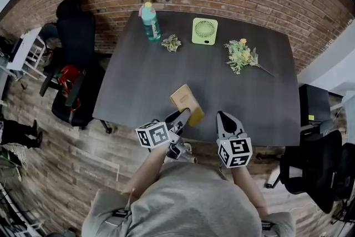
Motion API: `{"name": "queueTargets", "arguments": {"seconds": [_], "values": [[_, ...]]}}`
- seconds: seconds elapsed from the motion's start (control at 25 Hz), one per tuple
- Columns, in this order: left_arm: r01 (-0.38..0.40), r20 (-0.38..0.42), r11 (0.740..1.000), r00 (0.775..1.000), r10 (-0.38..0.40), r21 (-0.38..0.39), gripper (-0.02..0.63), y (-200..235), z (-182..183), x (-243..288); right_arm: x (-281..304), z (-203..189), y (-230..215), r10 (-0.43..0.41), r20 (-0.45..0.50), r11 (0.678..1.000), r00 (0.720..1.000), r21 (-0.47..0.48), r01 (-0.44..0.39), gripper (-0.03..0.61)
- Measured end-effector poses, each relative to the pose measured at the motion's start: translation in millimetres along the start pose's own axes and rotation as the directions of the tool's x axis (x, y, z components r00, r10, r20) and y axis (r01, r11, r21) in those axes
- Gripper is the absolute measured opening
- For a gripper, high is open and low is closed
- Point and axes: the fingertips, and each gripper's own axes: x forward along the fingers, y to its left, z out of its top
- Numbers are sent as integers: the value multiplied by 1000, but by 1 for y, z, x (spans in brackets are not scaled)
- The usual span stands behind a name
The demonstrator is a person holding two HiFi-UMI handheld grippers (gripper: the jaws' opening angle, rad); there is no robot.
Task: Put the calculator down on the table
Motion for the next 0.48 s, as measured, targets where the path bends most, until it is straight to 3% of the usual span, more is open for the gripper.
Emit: {"name": "queueTargets", "arguments": {"seconds": [0.48], "values": [[-66,-100,997,993,62,-46,90,55,5,36,42,-2,-8,-8,-28,1000,1000,6,8,2]]}}
